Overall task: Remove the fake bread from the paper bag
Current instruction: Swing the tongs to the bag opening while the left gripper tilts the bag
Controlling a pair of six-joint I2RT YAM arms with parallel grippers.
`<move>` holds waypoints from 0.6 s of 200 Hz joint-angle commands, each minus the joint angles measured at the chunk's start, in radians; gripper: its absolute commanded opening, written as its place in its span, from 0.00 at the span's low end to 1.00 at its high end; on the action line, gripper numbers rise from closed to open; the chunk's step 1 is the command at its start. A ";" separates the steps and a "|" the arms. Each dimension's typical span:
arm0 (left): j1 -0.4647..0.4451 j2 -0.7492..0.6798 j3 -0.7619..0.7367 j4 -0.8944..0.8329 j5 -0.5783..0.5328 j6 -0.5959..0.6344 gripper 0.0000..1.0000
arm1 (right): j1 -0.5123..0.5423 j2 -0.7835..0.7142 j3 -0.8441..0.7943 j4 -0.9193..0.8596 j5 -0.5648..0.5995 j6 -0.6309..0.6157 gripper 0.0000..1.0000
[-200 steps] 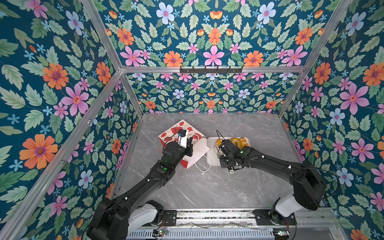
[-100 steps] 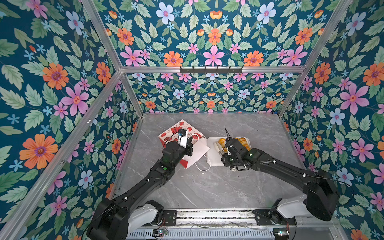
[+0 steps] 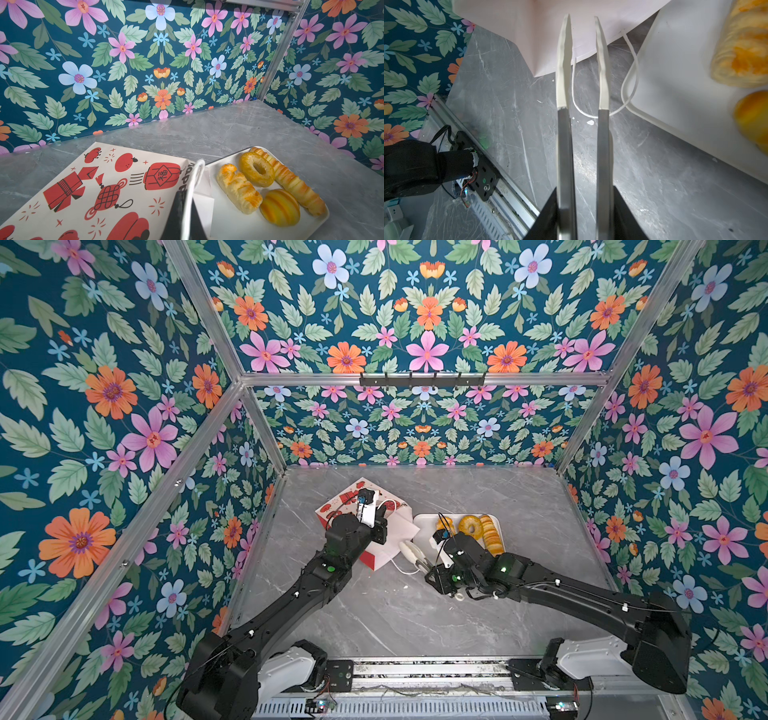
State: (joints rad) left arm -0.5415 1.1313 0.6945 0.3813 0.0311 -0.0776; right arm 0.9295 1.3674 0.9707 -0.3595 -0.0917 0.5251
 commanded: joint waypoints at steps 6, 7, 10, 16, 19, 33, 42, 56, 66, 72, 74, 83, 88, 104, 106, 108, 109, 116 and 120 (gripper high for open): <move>0.002 0.020 0.037 -0.037 0.019 0.011 0.00 | 0.004 0.095 0.064 0.166 -0.033 -0.010 0.37; 0.002 0.021 0.040 -0.039 0.018 0.012 0.00 | 0.005 0.100 0.068 0.168 -0.034 -0.012 0.36; 0.001 0.025 0.045 -0.044 0.017 0.014 0.00 | 0.004 0.114 0.080 0.175 -0.036 -0.015 0.37; 0.001 0.032 0.057 -0.054 0.011 0.016 0.00 | 0.004 0.143 0.104 0.185 -0.046 -0.017 0.36; 0.000 0.036 0.063 -0.060 0.006 0.016 0.00 | 0.003 0.159 0.117 0.188 -0.051 -0.019 0.36; 0.000 0.052 0.092 -0.087 -0.015 0.020 0.00 | 0.003 0.223 0.169 0.203 -0.087 -0.021 0.36; 0.000 0.061 0.111 -0.106 -0.025 0.029 0.00 | 0.003 0.259 0.195 0.208 -0.109 -0.012 0.36; 0.000 0.075 0.141 -0.135 -0.043 0.045 0.00 | 0.002 0.310 0.216 0.231 -0.145 0.006 0.35; 0.000 0.085 0.158 -0.148 -0.051 0.055 0.00 | 0.002 0.342 0.225 0.248 -0.167 0.021 0.35; 0.000 0.091 0.167 -0.152 -0.054 0.060 0.00 | 0.002 0.354 0.232 0.256 -0.181 0.028 0.35; 0.000 0.092 0.169 -0.153 -0.055 0.062 0.00 | 0.002 0.359 0.234 0.258 -0.186 0.030 0.35; 0.000 0.101 0.181 -0.158 -0.056 0.068 0.00 | 0.001 0.377 0.246 0.265 -0.205 0.040 0.35; 0.000 0.107 0.190 -0.161 -0.056 0.073 0.00 | 0.001 0.388 0.254 0.264 -0.219 0.042 0.35; 0.000 0.134 0.225 -0.182 -0.060 0.086 0.00 | -0.001 0.425 0.286 0.257 -0.256 0.050 0.35; 0.000 0.137 0.230 -0.184 -0.060 0.089 0.00 | -0.002 0.427 0.288 0.259 -0.261 0.050 0.35; 0.000 0.140 0.234 -0.187 -0.060 0.089 0.00 | -0.003 0.430 0.291 0.259 -0.265 0.052 0.35; 0.000 0.142 0.236 -0.187 -0.060 0.090 0.00 | -0.003 0.432 0.292 0.259 -0.268 0.052 0.35; 0.000 0.153 0.251 -0.191 -0.061 0.094 0.00 | -0.003 0.444 0.301 0.264 -0.287 0.060 0.35; 0.000 0.159 0.258 -0.193 -0.063 0.096 0.00 | -0.005 0.447 0.305 0.270 -0.299 0.062 0.35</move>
State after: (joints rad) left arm -0.5419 1.2652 0.9146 0.2089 -0.0185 -0.0162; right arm 0.9272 1.7901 1.2472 -0.1448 -0.2974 0.5571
